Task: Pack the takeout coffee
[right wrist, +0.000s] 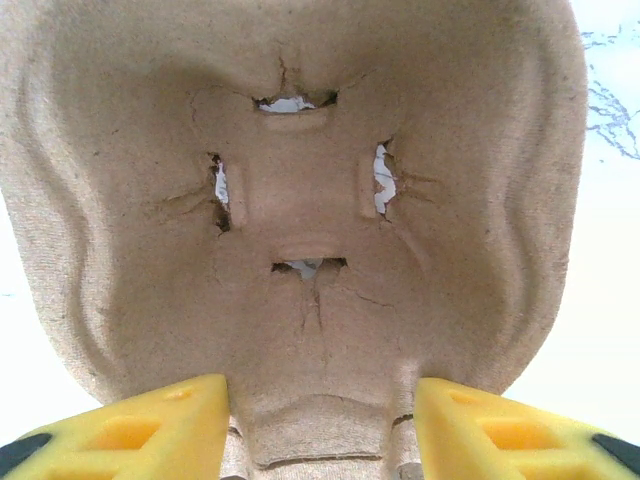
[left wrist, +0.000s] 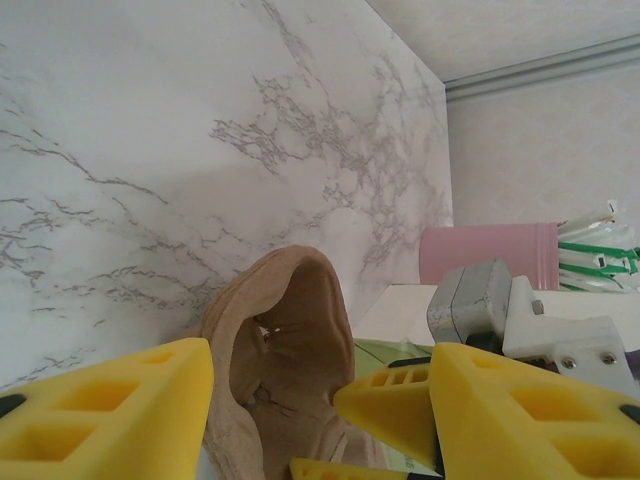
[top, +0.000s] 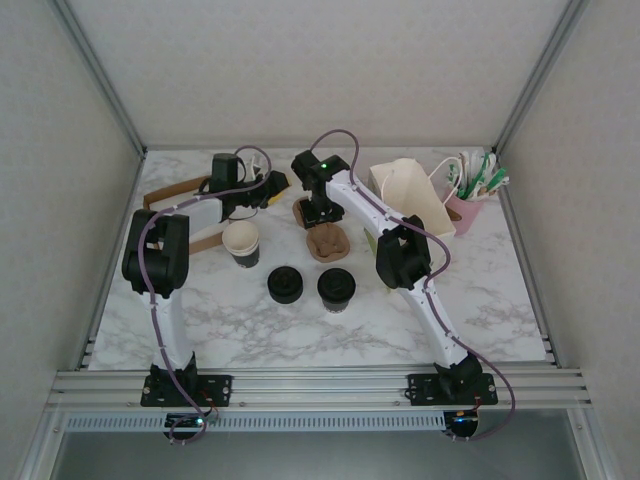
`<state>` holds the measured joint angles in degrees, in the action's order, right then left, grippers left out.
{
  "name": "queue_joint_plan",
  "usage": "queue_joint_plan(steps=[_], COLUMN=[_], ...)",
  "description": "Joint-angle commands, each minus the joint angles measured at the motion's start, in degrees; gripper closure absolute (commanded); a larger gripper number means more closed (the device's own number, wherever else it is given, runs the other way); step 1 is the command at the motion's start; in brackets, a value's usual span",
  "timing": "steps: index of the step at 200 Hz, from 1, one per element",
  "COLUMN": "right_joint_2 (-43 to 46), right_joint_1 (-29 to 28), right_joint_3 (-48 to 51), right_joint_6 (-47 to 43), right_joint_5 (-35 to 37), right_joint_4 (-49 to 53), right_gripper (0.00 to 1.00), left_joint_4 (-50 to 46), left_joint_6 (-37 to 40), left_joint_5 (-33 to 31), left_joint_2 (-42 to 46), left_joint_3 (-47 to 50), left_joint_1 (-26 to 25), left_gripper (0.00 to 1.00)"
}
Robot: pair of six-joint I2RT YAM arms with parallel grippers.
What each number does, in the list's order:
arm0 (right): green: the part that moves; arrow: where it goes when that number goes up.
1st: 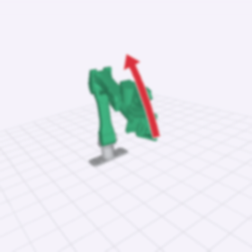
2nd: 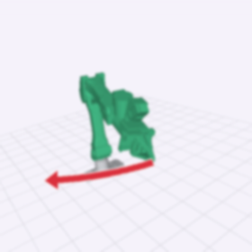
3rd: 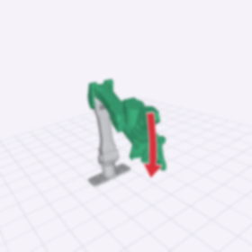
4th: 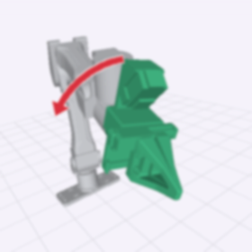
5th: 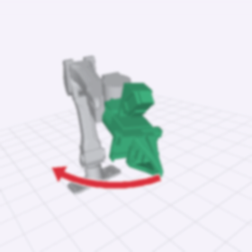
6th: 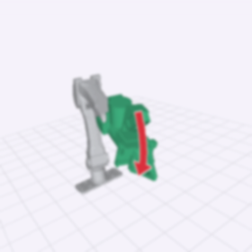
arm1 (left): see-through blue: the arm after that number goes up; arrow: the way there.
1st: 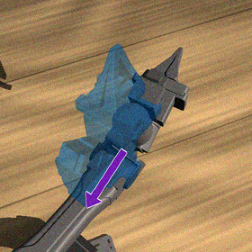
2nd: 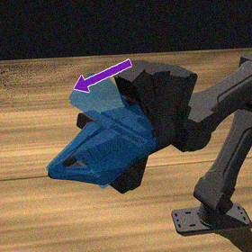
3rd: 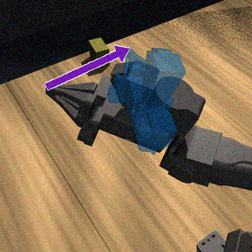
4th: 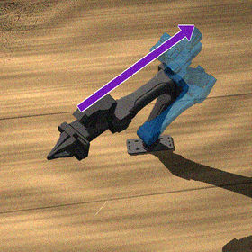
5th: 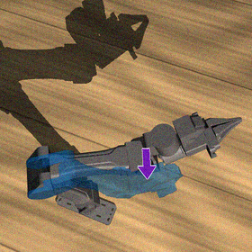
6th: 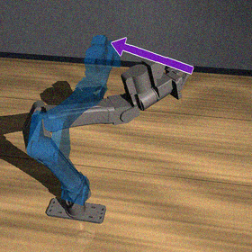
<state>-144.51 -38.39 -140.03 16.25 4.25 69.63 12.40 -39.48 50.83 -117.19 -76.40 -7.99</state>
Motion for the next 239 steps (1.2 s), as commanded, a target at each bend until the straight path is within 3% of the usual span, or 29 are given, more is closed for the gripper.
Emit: queue_joint_plan(steps=[1,67,105,158,239], right_joint_2=[-2.01,-0.83,0.39,0.43,0.3], right_joint_1=[0.36,0.34,0.39,0.73,1.04], right_joint_3=[-1.56,-1.6,-1.67,-1.92,-2.17], right_joint_6=[-0.17,0.34,1.06,1.84,2.23], right_joint_5=[-0.71,-0.98,-0.36,-0.85,-1.61], right_joint_4=[0.75,0.78,0.23,-0.27,-0.15], right_gripper=[0.49,0.67,0.69,0.7,0.71], left_joint_4=[2.23,4.73,4.67,3.9,3.33], left_joint_6=[-0.56,-1.82,-1.36,-0.34,0.55], left_joint_5=[1.47,2.83,2.62,2.09,1.56], left_joint_2=[-1.23,-0.37,0.82,1.11,3.13], left_joint_3=[0.7,3.16,4.49,5.53,8.23], left_joint_1=[-0.46,-0.58,-0.53,-0.35,-0.21], left_gripper=[0.41,0.45,0.59,0.69,0.73])
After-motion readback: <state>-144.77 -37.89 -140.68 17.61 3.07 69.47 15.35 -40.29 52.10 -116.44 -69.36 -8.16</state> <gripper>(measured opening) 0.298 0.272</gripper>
